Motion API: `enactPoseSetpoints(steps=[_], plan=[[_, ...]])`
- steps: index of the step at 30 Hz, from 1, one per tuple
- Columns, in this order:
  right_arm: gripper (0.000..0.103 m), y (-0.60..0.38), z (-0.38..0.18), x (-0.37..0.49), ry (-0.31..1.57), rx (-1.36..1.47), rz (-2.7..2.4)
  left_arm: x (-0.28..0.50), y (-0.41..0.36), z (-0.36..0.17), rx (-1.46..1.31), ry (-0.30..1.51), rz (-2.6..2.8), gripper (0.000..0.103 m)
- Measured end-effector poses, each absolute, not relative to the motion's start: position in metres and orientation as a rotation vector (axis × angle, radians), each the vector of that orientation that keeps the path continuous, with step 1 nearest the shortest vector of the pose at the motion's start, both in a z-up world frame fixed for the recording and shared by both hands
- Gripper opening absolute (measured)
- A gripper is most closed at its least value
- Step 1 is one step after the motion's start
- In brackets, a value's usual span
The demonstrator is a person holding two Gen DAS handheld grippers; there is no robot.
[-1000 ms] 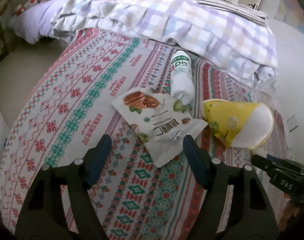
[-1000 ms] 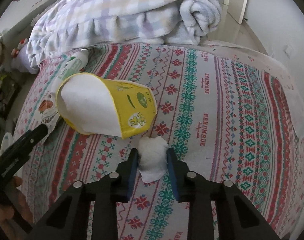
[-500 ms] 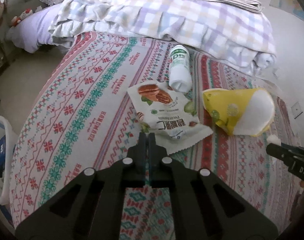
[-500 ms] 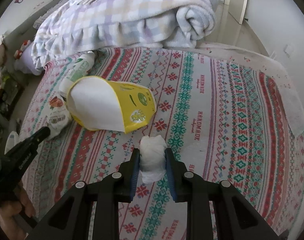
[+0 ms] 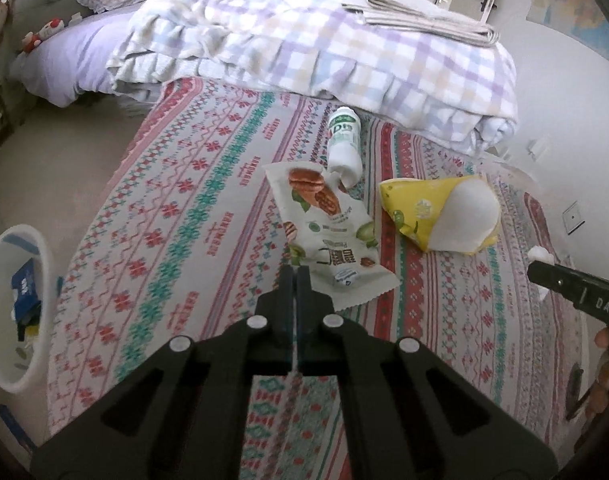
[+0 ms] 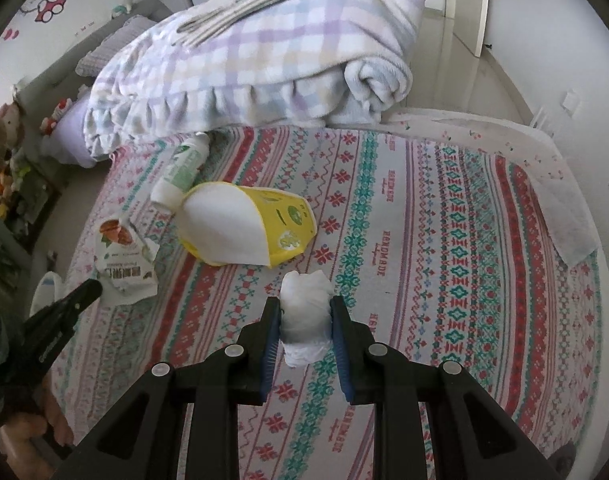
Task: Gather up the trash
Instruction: 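Carry the snack wrapper and white tissue to the wastebasket and release both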
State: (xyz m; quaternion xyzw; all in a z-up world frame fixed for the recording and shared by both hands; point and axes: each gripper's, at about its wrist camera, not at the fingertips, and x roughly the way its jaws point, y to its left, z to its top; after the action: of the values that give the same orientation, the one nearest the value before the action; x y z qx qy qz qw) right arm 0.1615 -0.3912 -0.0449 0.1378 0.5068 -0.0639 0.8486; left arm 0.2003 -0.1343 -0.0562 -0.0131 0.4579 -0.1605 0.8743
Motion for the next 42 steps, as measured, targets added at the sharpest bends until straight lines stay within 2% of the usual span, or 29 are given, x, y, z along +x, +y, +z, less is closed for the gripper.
enactPoseSetpoints(steps=[17,42], plan=[[0.026,-0.346,-0.02,0.157,1.029,0.273,-0.058,0.169,-0.062,-0.025,-0.016,0.916,-0.279,0.001],[0.026,-0.187,-0.026,0.194,1.033,0.13,0.154,0.153,0.066,-0.023,-0.062,0.91,-0.096,0.001]])
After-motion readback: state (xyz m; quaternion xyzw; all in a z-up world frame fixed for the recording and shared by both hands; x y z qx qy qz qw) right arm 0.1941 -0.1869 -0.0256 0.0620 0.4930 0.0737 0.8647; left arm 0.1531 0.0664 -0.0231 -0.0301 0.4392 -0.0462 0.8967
